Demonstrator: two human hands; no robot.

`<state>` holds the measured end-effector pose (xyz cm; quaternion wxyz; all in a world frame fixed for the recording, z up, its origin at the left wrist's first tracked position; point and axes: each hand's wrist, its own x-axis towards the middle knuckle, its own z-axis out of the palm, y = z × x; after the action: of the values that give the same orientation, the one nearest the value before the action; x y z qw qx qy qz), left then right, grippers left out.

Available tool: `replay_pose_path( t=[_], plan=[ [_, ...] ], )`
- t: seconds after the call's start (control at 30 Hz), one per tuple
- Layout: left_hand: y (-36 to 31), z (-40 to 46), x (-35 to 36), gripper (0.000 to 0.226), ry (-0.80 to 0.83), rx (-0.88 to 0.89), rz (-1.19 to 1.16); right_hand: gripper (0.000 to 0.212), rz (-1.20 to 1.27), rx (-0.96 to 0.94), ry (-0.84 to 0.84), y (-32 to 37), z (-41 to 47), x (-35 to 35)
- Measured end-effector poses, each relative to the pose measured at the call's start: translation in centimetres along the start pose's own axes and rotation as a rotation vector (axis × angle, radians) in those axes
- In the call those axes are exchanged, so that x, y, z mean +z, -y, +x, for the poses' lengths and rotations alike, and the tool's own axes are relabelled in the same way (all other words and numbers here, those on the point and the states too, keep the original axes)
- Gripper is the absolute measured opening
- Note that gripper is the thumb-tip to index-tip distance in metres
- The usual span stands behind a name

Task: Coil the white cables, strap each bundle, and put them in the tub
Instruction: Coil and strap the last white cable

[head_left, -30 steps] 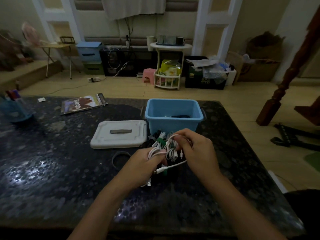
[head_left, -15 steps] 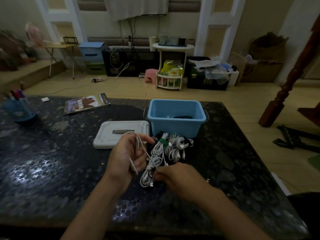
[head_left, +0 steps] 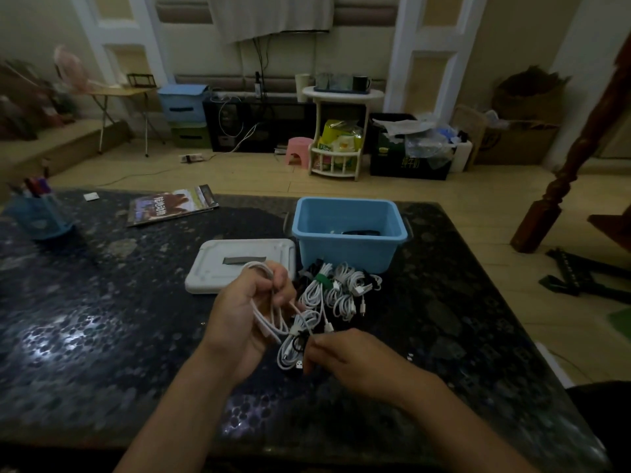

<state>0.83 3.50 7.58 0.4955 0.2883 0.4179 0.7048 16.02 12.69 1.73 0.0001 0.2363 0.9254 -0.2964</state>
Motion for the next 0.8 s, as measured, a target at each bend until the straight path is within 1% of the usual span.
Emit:
replay_pose_path(
  t=[0.07, 0.13, 0.23, 0.27, 0.3, 0.37, 0.4, 0.43, 0.47, 0.5, 0.6, 0.63, 0.67, 0.7, 0.73, 0.8],
  plan=[
    [0.2, 0.2, 0.1, 0.008, -0.031, 0.001, -0.016, 0.029, -0.058, -0.036, 0.019, 0.5, -0.1, 0.5],
    [0.4, 0.3, 0.0, 0.015, -0.068, -0.01, -0.019, 0.029, -0.097, -0.054, 0.002, 0.7, -0.1, 0.6],
    [0.4, 0.6, -0.2, 0.021, -0.15, -0.013, 0.013, 0.025, -0.065, -0.08, 0.022, 0.9, -0.2, 0.6],
    [0.5, 0.7, -0.3, 0.023, -0.208, 0.008, 0.081, 0.023, -0.05, -0.088, 0.03, 1.0, -0.2, 0.6],
    [0.6, 0.9, -0.5, 0.025, -0.281, 0.038, 0.215, 0.021, -0.043, -0.094, 0.023, 1.1, -0.3, 0.4],
    [0.9, 1.1, -1.1, 0.025, -0.419, 0.084, 0.614, 0.021, -0.063, -0.095, -0.041, 1.1, -0.6, -0.6],
    [1.0, 1.0, -1.2, 0.023, -0.449, 0.099, 0.784, 0.022, -0.081, -0.101, -0.088, 1.0, -0.8, -1.3],
    [1.2, 0.9, -1.3, 0.019, -0.442, 0.115, 0.893, 0.022, -0.089, -0.115, -0.135, 0.9, -1.0, -2.0],
    [1.3, 0.7, -1.2, 0.021, -0.404, 0.129, 0.962, 0.021, -0.082, -0.133, -0.173, 1.0, -1.4, -2.6],
    [1.5, 0.5, -1.1, 0.031, -0.351, 0.136, 1.014, 0.02, -0.069, -0.156, -0.204, 1.1, -1.8, -3.2],
    [2.1, 0.4, -0.6, 0.079, -0.16, 0.088, 1.101, 0.013, -0.029, -0.24, -0.311, 1.0, -2.6, -4.1],
    [2.4, 0.5, -0.6, 0.091, -0.094, 0.065, 1.132, 0.01, -0.01, -0.256, -0.358, 0.9, -2.8, -4.4],
    [2.8, 0.6, -0.6, 0.097, -0.029, 0.051, 1.162, 0.005, 0.022, -0.256, -0.404, 0.7, -3.0, -4.7],
    [3.0, 0.7, -0.5, 0.097, 0.029, 0.04, 1.167, 0.003, 0.075, -0.246, -0.445, 0.5, -3.1, -4.9],
    [3.2, 0.7, -0.4, 0.093, 0.078, 0.02, 1.137, 0.007, 0.138, -0.235, -0.481, 0.4, -3.2, -5.2],
    [3.1, 0.7, 0.0, 0.075, 0.163, -0.021, 1.046, 0.015, 0.254, -0.235, -0.53, 0.4, -3.3, -5.4]
  ],
)
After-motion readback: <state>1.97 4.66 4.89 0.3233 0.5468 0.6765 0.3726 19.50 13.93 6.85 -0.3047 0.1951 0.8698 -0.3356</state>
